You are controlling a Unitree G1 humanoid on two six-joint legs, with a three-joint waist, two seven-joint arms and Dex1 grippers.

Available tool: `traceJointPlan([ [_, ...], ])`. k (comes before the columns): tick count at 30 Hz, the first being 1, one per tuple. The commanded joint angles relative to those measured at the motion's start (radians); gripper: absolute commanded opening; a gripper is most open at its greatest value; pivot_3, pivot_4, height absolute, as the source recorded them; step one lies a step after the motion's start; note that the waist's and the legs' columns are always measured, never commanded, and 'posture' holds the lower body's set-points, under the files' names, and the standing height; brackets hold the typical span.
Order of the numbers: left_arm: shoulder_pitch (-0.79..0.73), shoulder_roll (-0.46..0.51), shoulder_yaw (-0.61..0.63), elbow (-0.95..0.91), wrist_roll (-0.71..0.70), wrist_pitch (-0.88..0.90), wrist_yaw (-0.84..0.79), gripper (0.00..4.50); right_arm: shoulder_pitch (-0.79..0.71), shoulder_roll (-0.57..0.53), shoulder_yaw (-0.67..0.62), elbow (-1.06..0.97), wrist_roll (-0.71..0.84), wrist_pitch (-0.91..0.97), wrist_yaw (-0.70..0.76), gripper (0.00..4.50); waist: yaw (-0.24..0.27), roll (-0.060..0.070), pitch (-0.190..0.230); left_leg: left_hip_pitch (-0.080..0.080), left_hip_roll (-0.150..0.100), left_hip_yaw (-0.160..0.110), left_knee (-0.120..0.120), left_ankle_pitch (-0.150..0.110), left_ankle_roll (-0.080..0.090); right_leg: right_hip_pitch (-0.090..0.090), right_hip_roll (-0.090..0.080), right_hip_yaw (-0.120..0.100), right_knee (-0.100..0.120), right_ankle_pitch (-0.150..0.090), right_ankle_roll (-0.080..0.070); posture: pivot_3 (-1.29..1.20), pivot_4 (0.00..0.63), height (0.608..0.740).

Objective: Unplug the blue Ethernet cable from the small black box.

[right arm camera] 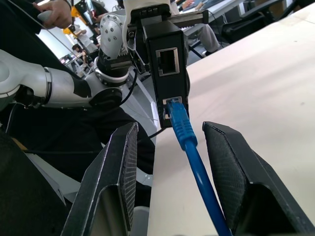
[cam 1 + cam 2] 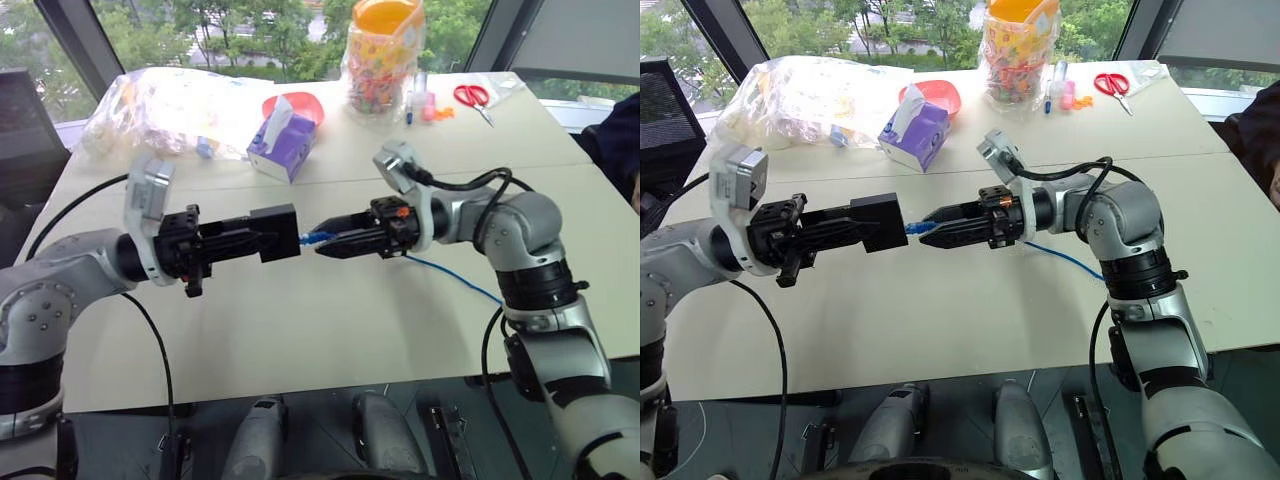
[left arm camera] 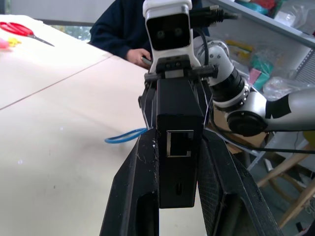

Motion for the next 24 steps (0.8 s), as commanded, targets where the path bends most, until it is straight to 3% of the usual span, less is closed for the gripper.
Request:
traceJointPlan([
  [1, -0.011, 0.003, 0.019, -0.019, -0.004, -0.012, -0.003, 0.46, -0.017, 0.009, -0.003, -0.021, 0.005, -0.018, -0.003, 2.15, 0.0, 0.0, 0.0, 0.0, 0.0, 0.0, 0.0, 0.0, 0.0, 0.0, 0.0, 0.0, 0.0, 0.0, 0.0, 0.0, 0.15, 0.726],
  [16, -0.004, -0.007, 0.014, -0.028, -0.003, -0.014, 0.011, 0.46, -0.043, 0.031, 0.001, -0.012, 0.007, -0.018, -0.012, 2.15, 0.0, 0.0, 0.0, 0.0, 0.0, 0.0, 0.0, 0.0, 0.0, 0.0, 0.0, 0.0, 0.0, 0.0, 0.0, 0.0, 0.15, 0.726],
  [18, -0.004, -0.009, 0.014, -0.029, -0.003, -0.014, 0.014, 0.46, -0.043, 0.031, 0.001, -0.013, 0.006, -0.018, -0.012, 1.63, 0.0, 0.0, 0.0, 0.0, 0.0, 0.0, 0.0, 0.0, 0.0, 0.0, 0.0, 0.0, 0.0, 0.0, 0.0, 0.0, 0.15, 0.726],
  [22, -0.004, -0.013, 0.013, -0.031, -0.003, -0.014, 0.015, 0.46, -0.045, 0.032, 0.003, -0.009, 0.003, -0.019, -0.012, 0.07, 0.001, 0.0, 0.0, 0.0, 0.0, 0.0, 0.0, 0.0, 0.0, 0.0, 0.0, 0.0, 0.0, 0.0, 0.0, 0.0, 0.15, 0.726],
  [24, -0.003, -0.015, 0.013, -0.033, -0.005, -0.013, 0.017, 0.46, -0.045, 0.031, 0.003, -0.009, 0.001, -0.019, -0.01, 0.07, 0.001, 0.0, 0.0, 0.0, 0.0, 0.0, 0.0, 0.0, 0.0, 0.0, 0.0, 0.0, 0.0, 0.0, 0.0, 0.0, 0.15, 0.726],
])
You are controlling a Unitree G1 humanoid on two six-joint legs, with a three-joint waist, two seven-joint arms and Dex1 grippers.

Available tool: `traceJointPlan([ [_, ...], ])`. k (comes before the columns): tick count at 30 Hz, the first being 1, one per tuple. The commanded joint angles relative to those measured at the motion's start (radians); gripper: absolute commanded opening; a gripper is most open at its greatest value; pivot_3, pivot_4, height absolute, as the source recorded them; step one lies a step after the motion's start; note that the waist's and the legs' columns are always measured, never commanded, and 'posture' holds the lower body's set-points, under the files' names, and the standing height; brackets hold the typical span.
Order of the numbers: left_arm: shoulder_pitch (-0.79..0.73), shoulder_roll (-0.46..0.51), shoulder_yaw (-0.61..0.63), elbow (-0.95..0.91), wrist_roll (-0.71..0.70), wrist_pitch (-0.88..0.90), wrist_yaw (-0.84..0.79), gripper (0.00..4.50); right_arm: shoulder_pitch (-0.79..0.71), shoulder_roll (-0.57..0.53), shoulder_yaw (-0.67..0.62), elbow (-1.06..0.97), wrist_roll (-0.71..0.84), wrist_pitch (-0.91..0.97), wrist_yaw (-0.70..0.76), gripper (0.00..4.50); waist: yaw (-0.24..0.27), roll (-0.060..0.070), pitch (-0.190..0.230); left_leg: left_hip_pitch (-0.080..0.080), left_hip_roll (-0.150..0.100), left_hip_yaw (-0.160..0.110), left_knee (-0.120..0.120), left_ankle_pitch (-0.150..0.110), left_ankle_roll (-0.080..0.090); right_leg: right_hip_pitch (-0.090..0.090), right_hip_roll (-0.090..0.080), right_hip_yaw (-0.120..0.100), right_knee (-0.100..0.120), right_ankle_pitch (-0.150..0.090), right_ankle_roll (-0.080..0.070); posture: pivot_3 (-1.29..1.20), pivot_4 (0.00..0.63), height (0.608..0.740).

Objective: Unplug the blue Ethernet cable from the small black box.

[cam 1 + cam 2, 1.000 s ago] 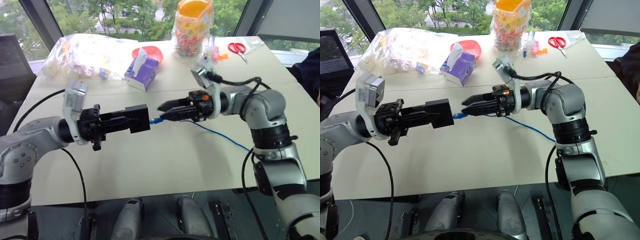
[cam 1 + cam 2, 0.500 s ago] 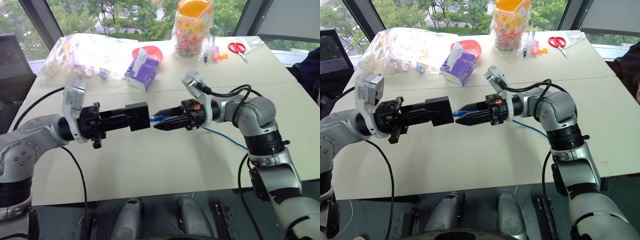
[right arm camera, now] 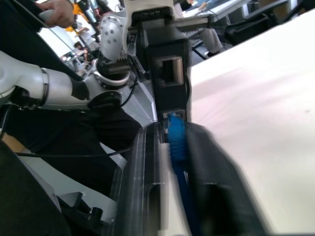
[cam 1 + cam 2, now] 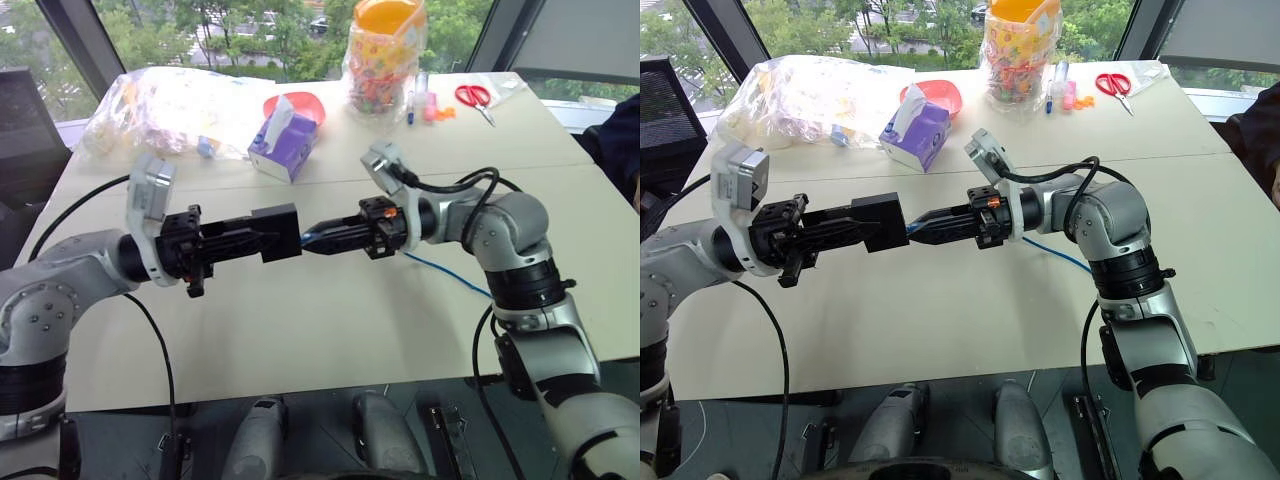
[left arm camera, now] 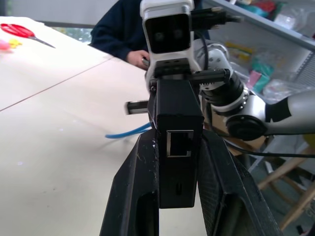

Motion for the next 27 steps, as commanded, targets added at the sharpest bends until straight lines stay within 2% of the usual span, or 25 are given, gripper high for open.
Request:
traceJointPlan([
  [1, -0.004, -0.003, 0.013, -0.033, -0.006, -0.012, 0.006, 0.46, -0.032, 0.002, -0.005, -0.021, 0.012, -0.009, 0.009, 0.07, 0.0, 0.0, 0.0, 0.0, 0.0, 0.0, 0.0, 0.0, 0.0, 0.0, 0.0, 0.0, 0.0, 0.0, 0.0, 0.0, 0.15, 0.726],
  [11, 0.02, 0.009, 0.025, -0.055, -0.02, -0.004, 0.002, 0.46, -0.045, -0.018, -0.008, 0.039, -0.015, -0.022, 0.026, 0.07, -0.001, 0.0, 0.0, 0.0, 0.0, 0.0, 0.0, 0.0, 0.0, 0.0, 0.0, 0.0, 0.0, 0.0, 0.0, 0.0, 0.15, 0.726],
  [20, 0.05, 0.029, 0.057, -0.054, -0.036, -0.002, -0.001, 0.46, -0.079, -0.096, -0.005, 0.354, -0.179, -0.226, 0.065, 0.07, 0.002, 0.0, 0.0, -0.001, 0.0, 0.0, 0.0, 0.0, 0.0, 0.002, 0.0, 0.0, -0.005, 0.0, -0.001, 0.0, 0.15, 0.726],
  [24, 0.064, 0.036, 0.053, -0.056, -0.012, -0.016, -0.005, 0.46, -0.109, -0.075, -0.048, 0.498, -0.263, -0.387, -0.025, 0.07, -0.002, 0.0, 0.0, -0.002, 0.0, 0.001, 0.0, 0.0, 0.0, 0.001, 0.0, 0.0, -0.007, 0.001, -0.001, 0.0, 0.15, 0.726],
  [27, 0.089, 0.023, -0.045, -0.059, 0.183, -0.136, -0.021, 0.46, -0.142, -0.015, -0.069, 0.634, -0.391, -0.593, -0.262, 0.07, -0.005, 0.0, 0.0, -0.002, 0.0, 0.002, -0.001, 0.0, 0.0, 0.0, 0.0, 0.0, -0.007, 0.001, 0.0, 0.0, 0.15, 0.726],
])
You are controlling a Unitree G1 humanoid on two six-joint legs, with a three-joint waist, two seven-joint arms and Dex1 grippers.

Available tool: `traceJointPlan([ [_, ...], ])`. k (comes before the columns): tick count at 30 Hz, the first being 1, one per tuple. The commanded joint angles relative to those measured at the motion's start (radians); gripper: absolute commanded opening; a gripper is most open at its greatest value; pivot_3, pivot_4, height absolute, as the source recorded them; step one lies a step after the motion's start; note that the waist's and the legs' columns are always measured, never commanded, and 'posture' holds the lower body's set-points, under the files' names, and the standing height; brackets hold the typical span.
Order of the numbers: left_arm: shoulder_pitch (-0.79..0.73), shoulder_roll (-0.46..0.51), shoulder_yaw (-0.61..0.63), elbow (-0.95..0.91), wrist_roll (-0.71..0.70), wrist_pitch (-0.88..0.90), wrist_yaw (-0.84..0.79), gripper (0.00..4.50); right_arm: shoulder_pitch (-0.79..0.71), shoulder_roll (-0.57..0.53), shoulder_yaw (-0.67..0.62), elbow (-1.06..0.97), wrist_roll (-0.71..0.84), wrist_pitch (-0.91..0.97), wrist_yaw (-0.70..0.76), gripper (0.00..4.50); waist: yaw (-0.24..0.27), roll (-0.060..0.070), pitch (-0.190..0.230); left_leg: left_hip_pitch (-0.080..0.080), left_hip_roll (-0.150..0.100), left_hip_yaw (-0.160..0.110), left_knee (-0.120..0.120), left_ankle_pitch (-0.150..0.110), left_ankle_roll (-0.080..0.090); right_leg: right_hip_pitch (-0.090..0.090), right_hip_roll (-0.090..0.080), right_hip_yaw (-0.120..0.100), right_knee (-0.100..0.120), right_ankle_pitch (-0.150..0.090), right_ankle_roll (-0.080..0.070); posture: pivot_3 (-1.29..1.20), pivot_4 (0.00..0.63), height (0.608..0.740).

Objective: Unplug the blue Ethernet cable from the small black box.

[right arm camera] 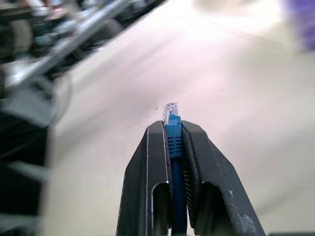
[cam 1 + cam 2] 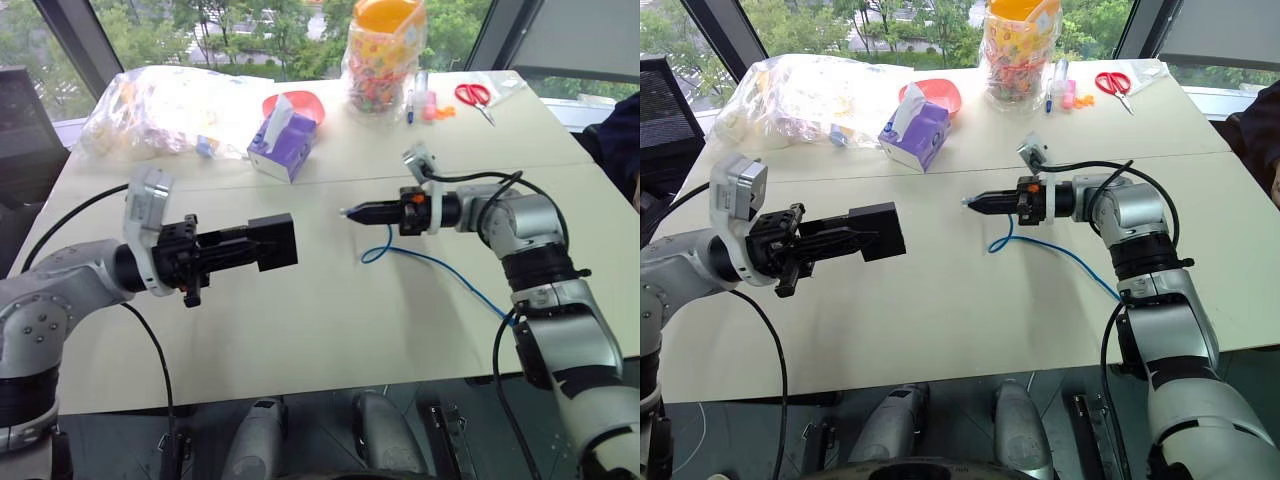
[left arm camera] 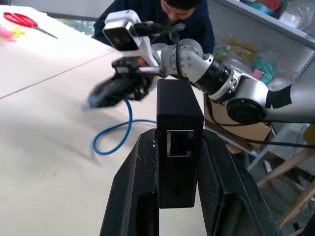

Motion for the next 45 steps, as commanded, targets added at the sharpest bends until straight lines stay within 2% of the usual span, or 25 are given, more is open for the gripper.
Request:
traceJointPlan([
  [1, 0.021, -0.009, -0.08, -0.019, 0.199, -0.141, -0.02, 0.46, -0.064, 0.062, -0.053, 0.116, -0.107, -0.19, -0.222, 0.07, 0.001, 0.0, 0.0, 0.0, 0.0, 0.0, 0.0, 0.0, 0.0, 0.0, 0.0, 0.0, 0.0, 0.0, 0.0, 0.0, 0.15, 0.726],
  [3, 0.028, -0.028, -0.134, -0.003, 0.304, -0.221, -0.022, 0.46, -0.084, 0.093, -0.076, 0.186, -0.144, -0.256, -0.32, 0.07, 0.004, 0.0, 0.0, 0.0, 0.0, 0.0, 0.0, 0.0, 0.0, 0.0, 0.0, 0.0, 0.0, 0.0, -0.001, 0.0, 0.15, 0.726],
  [7, 0.011, -0.156, -0.223, 0.073, 0.463, -0.357, 0.046, 0.46, -0.09, 0.151, -0.087, 0.286, -0.246, -0.376, -0.565, 0.07, 0.013, 0.0, 0.0, 0.0, 0.0, 0.0, 0.0, 0.0, 0.0, 0.001, 0.0, 0.0, -0.001, 0.001, -0.001, 0.0, 0.15, 0.726],
  [11, 0.004, -0.223, -0.288, 0.168, 0.611, -0.499, 0.043, 0.46, -0.073, 0.167, -0.048, 0.348, -0.355, -0.447, -0.698, 0.07, 0.01, 0.0, 0.0, -0.002, 0.0, 0.0, 0.001, 0.0, 0.0, 0.001, 0.0, 0.0, -0.002, 0.002, 0.002, 0.0, 0.15, 0.726],
  [14, -0.009, -0.273, -0.312, 0.238, 0.687, -0.589, 0.056, 0.46, -0.06, 0.163, -0.035, 0.384, -0.409, -0.479, -0.747, 0.07, 0.006, 0.0, 0.0, -0.002, 0.0, 0.0, 0.0, 0.0, 0.0, 0.0, 0.0, 0.0, -0.002, 0.002, 0.003, 0.0, 0.15, 0.726],
  [18, -0.03, -0.329, -0.314, 0.31, 0.76, -0.685, 0.085, 0.46, -0.06, 0.158, -0.068, 0.407, -0.415, -0.491, -0.77, 1.75, 0.003, 0.0, 0.0, -0.002, 0.0, 0.0, 0.0, 0.0, 0.0, 0.0, 0.0, 0.0, -0.002, 0.003, 0.003, 0.0, 0.15, 0.726],
  [23, -0.048, -0.383, -0.313, 0.388, 0.815, -0.76, 0.112, 0.46, -0.071, 0.165, -0.144, 0.383, -0.372, -0.484, -0.804, 4.45, 0.004, 0.0, 0.0, -0.001, 0.0, 0.0, 0.001, 0.0, 0.0, 0.001, 0.0, 0.0, -0.001, 0.003, 0.004, 0.0, 0.15, 0.726],
  [28, -0.052, -0.42, -0.324, 0.441, 0.851, -0.808, 0.116, 0.46, -0.082, 0.186, -0.254, 0.279, -0.295, -0.501, -0.873, 4.48, 0.003, 0.0, 0.0, -0.001, 0.0, 0.0, 0.001, 0.0, 0.0, 0.001, 0.0, 0.0, 0.0, 0.005, 0.007, 0.0, 0.15, 0.726],
  [33, -0.041, -0.441, -0.329, 0.462, 0.87, -0.828, 0.111, 0.46, -0.032, 0.22, -0.321, 0.038, -0.189, -0.394, -0.871, 4.48, 0.004, 0.001, 0.0, -0.001, 0.0, 0.0, 0.001, 0.0, 0.0, 0.001, 0.0, 0.0, 0.0, 0.005, 0.007, 0.0, 0.15, 0.726],
  [40, -0.052, -0.478, -0.309, 0.535, 0.891, -0.821, 0.165, 0.46, 0.116, 0.268, -0.298, -0.329, -0.112, -0.185, -0.872, 4.48, 0.007, 0.001, 0.0, 0.0, 0.0, 0.0, 0.002, 0.0, 0.0, 0.001, 0.0, 0.0, 0.002, 0.005, 0.007, 0.0, 0.15, 0.726],
  [45, -0.058, -0.507, -0.303, 0.616, 0.9, -0.846, 0.19, 0.46, 0.167, 0.284, -0.277, -0.423, -0.108, -0.13, -0.881, 4.48, 0.006, 0.001, 0.0, 0.001, 0.0, 0.0, 0.003, 0.0, 0.0, 0.001, 0.0, 0.001, 0.005, 0.005, 0.007, 0.0, 0.15, 0.726],
])
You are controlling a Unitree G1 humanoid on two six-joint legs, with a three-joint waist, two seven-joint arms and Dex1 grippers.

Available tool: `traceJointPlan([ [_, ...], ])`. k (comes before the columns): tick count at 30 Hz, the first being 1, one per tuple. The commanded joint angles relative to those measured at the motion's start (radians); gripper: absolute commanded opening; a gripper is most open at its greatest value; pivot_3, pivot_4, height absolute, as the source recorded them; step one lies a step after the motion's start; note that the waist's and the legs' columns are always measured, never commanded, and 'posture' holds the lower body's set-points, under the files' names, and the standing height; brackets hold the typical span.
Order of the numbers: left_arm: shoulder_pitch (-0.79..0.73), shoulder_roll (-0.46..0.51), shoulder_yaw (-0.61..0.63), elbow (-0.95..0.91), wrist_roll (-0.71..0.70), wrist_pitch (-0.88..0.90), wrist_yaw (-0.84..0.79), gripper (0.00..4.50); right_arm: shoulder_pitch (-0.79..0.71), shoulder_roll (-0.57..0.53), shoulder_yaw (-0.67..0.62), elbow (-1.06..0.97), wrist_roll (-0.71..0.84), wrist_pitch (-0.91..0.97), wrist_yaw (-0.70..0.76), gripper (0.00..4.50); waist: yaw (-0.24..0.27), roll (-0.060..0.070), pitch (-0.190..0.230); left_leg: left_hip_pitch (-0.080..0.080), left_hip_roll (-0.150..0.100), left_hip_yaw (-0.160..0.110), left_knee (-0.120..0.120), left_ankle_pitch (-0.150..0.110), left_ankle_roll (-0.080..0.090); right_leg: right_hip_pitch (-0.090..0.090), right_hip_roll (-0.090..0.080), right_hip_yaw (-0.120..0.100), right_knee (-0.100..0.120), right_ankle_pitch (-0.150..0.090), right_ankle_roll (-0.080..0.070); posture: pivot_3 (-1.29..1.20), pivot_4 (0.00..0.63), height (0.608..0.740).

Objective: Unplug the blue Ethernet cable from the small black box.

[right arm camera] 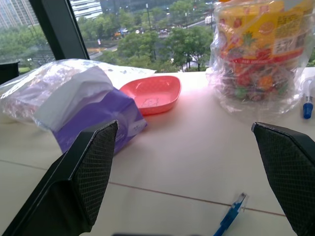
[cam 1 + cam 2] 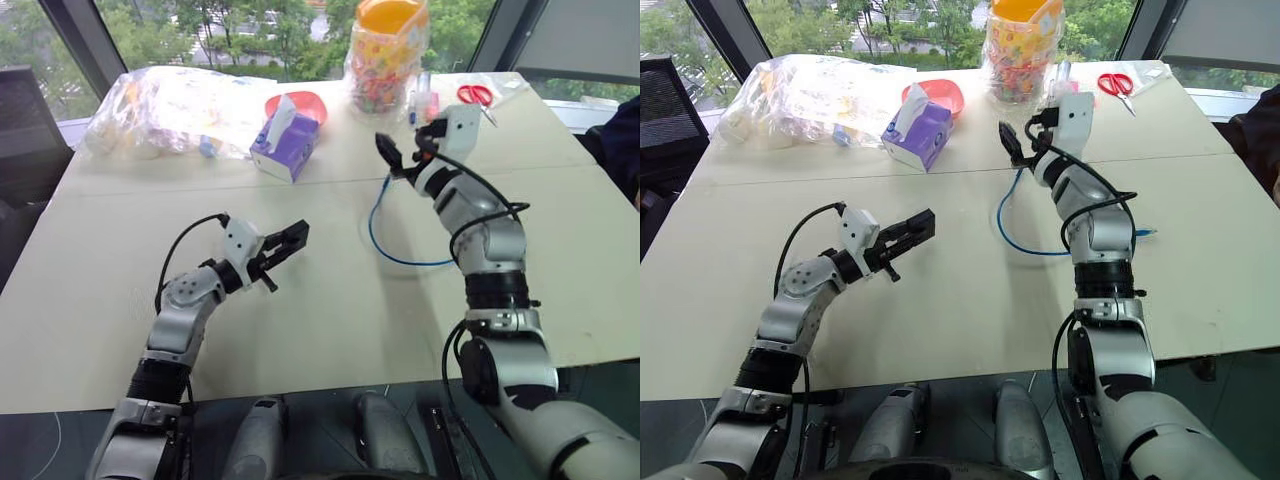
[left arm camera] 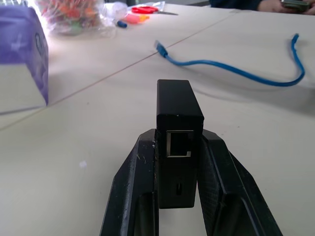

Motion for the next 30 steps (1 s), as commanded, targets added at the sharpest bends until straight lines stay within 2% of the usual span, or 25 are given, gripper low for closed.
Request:
traceJointPlan([
  [1, -0.016, -0.013, 0.018, 0.037, 0.005, -0.031, 0.016, 0.46, -0.001, 0.006, -0.003, -0.091, 0.019, 0.025, -0.007, 4.48, 0.0, 0.0, 0.0, 0.001, 0.0, 0.0, 0.0, 0.0, 0.0, 0.0, 0.0, 0.0, 0.001, 0.0, 0.0, 0.0, 0.15, 0.726],
  [7, -0.014, -0.017, 0.014, 0.11, 0.015, -0.048, 0.007, 0.46, 0.013, 0.011, 0.001, -0.129, 0.021, 0.054, -0.002, 4.48, 0.0, 0.0, 0.0, 0.005, 0.0, 0.0, 0.001, 0.0, 0.0, 0.002, 0.0, 0.0, 0.005, 0.0, -0.001, 0.0, 0.15, 0.726],
  [9, -0.01, -0.012, 0.015, 0.115, 0.012, -0.048, 0.0, 1.49, 0.016, 0.009, 0.002, -0.136, 0.023, 0.06, 0.0, 4.5, 0.0, 0.0, -0.001, 0.005, 0.0, 0.0, 0.001, 0.0, 0.0, 0.002, 0.0, 0.0, 0.005, 0.0, -0.001, 0.0, 0.15, 0.726],
  [13, 0.005, 0.0, 0.021, 0.102, 0.004, -0.044, -0.011, 2.95, 0.028, 0.0, 0.011, -0.155, 0.025, 0.074, 0.012, 4.5, -0.002, 0.001, -0.001, 0.005, 0.0, 0.0, 0.001, 0.0, 0.0, 0.002, 0.0, 0.0, 0.005, 0.0, -0.001, 0.0, 0.15, 0.726],
  [17, 0.026, 0.024, 0.04, 0.063, -0.01, -0.023, -0.013, 4.3, 0.057, -0.024, 0.03, -0.185, 0.018, 0.091, 0.036, 4.5, -0.002, 0.001, -0.001, 0.005, 0.0, 0.0, 0.001, 0.0, 0.0, 0.002, 0.0, 0.0, 0.005, 0.0, -0.001, 0.0, 0.15, 0.726],
  [18, 0.034, 0.032, 0.049, 0.044, -0.017, -0.011, -0.01, 4.47, 0.067, -0.036, 0.033, -0.196, 0.016, 0.096, 0.045, 4.5, -0.002, 0.001, -0.001, 0.005, 0.0, 0.0, 0.001, 0.0, 0.0, 0.002, 0.0, 0.0, 0.005, 0.0, -0.001, 0.0, 0.15, 0.726],
  [25, 0.119, 0.11, 0.131, -0.143, -0.081, 0.103, 0.0, 4.47, 0.168, -0.167, 0.035, -0.315, 0.071, 0.187, 0.18, 4.5, 0.0, 0.001, -0.001, 0.004, 0.0, 0.0, 0.0, 0.0, 0.0, 0.001, 0.0, 0.0, 0.004, -0.001, -0.001, 0.0, 0.15, 0.726],
  [30, 0.177, 0.176, 0.206, -0.287, -0.157, 0.217, -0.004, 4.47, 0.301, -0.279, 0.029, -0.42, 0.181, 0.269, 0.359, 4.5, 0.002, 0.0, -0.001, 0.004, 0.0, 0.0, 0.0, 0.0, 0.0, 0.002, -0.001, 0.0, 0.004, -0.003, -0.004, 0.0, 0.15, 0.726],
])
